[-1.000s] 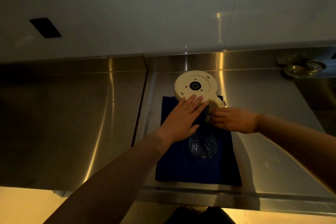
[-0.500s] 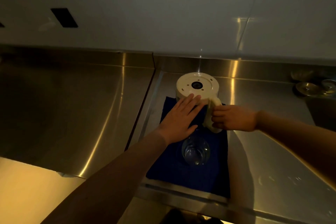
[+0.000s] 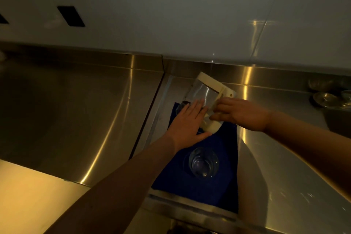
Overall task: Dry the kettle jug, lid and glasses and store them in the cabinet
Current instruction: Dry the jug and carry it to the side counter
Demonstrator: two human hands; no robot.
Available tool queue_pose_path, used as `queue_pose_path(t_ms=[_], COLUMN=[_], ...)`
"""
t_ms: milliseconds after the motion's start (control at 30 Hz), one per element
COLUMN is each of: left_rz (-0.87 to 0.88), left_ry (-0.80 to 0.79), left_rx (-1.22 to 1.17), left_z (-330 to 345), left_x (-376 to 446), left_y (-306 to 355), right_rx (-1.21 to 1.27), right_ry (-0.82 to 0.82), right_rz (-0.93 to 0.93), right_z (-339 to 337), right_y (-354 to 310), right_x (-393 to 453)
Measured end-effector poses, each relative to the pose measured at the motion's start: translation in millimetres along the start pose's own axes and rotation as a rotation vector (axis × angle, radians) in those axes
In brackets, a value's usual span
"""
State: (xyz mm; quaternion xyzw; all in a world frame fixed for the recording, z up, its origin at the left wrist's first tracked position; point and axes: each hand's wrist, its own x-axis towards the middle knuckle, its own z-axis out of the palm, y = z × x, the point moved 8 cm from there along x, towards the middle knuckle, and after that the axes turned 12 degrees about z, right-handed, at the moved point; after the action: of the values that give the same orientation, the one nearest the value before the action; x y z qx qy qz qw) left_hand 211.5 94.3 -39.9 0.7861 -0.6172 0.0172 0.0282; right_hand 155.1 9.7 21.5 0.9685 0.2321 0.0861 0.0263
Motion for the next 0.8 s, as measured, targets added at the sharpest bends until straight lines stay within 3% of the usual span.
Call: queue_pose_path(t_ms=[333, 567, 800], left_rz=[0.032, -0.019, 0.002], left_ry=[0.201, 0.148, 0.216], left_rx=[-0.171, -0.332, -0.332], left_z=[-15.5, 7.3, 5.3], left_x=[-7.5, -21.6, -26.6], left_y=[-3.1, -8.7, -2.4], right_rx=[0.181, 0.221, 0.141], right_ry=[0.117, 0.238, 0.268], right_rz=[0.323, 0.475, 0.344], right_z=[-2.0, 18.3, 23.5], right_y=[7.1, -13.3, -32.9], right_x=[-3.6, -16.2, -15.4])
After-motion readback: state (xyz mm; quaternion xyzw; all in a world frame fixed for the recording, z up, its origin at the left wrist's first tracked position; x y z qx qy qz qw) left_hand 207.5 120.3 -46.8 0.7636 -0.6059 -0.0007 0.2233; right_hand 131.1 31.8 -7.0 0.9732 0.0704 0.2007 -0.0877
